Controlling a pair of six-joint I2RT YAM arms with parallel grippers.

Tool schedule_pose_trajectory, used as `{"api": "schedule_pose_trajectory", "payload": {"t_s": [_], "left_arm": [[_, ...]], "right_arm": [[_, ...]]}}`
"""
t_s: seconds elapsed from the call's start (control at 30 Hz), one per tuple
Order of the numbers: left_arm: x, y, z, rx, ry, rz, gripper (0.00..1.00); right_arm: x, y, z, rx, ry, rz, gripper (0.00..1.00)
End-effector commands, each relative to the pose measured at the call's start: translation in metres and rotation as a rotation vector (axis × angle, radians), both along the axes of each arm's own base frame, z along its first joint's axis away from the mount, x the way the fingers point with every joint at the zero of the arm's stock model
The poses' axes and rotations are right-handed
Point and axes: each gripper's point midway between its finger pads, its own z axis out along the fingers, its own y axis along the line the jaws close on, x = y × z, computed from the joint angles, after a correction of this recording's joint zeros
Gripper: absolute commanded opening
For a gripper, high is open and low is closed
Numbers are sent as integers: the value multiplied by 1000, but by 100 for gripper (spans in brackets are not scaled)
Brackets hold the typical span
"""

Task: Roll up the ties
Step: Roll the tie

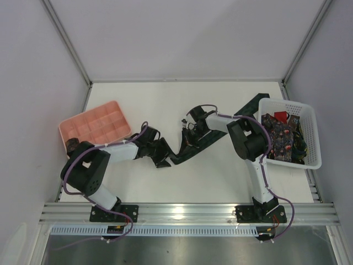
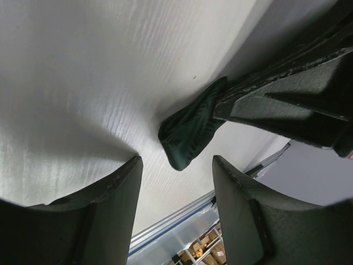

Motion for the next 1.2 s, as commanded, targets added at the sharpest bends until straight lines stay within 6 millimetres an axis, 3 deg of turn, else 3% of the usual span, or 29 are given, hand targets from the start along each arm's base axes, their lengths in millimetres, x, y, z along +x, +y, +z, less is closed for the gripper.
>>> {"api": "schedule_pose_trajectory", "payload": {"t_s": [0.0, 0.47, 0.57, 0.7, 0.87, 1.17], "left_arm": [[9, -2, -5, 0, -26, 47, 60], [2, -5, -36, 17, 94, 122, 53], [-2, -3, -42, 37, 110, 119, 47], [-4, 1, -46, 57, 108, 112, 21], [-6, 13, -48, 138, 95, 68, 1], [-12, 54, -40, 294, 6, -8, 1]], "right_arm": [[7, -5, -7, -30, -57, -4, 2], [8, -4, -7, -32, -55, -5, 2], [8, -5, -6, -33, -55, -7, 2], [7, -4, -5, -33, -60, -1, 2], [5, -3, -4, -59, -88, 31, 2], [-7, 19, 10, -50, -121, 80, 2]]}}
